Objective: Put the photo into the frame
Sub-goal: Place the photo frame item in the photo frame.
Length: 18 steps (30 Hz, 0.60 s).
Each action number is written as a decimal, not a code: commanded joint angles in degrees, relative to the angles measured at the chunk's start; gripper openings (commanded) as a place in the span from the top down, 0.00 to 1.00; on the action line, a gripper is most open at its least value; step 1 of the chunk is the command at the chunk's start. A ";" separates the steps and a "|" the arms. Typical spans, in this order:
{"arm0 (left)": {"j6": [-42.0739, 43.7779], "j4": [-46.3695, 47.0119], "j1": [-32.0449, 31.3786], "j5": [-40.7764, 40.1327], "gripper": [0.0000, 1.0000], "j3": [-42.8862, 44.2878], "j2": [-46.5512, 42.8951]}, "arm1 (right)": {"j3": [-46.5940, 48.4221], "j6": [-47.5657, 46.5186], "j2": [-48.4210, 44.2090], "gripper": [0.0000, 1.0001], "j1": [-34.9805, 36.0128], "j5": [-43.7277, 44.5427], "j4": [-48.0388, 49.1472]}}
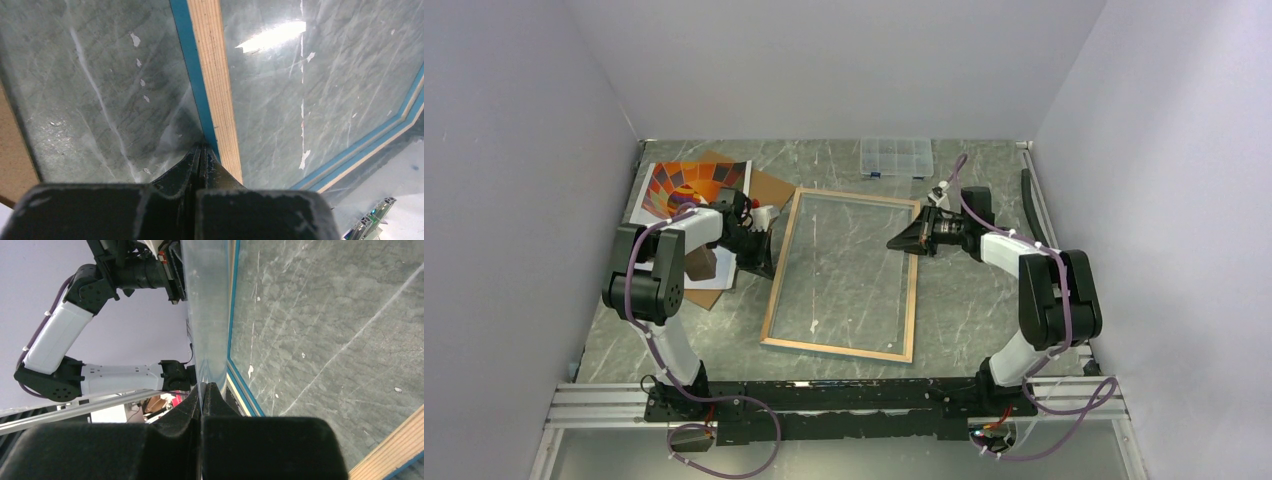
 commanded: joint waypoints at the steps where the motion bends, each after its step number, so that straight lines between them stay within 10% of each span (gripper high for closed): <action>1: 0.63 2.36 -0.39 1.94 0.97 -0.30 0.83 | 1.33 -0.39 1.20 1.00 0.42 -3.70 1.81; 18: 0.45 2.63 -0.41 3.50 0.97 -1.13 -0.33 | -0.44 -4.51 4.09 1.00 0.34 -0.68 -6.97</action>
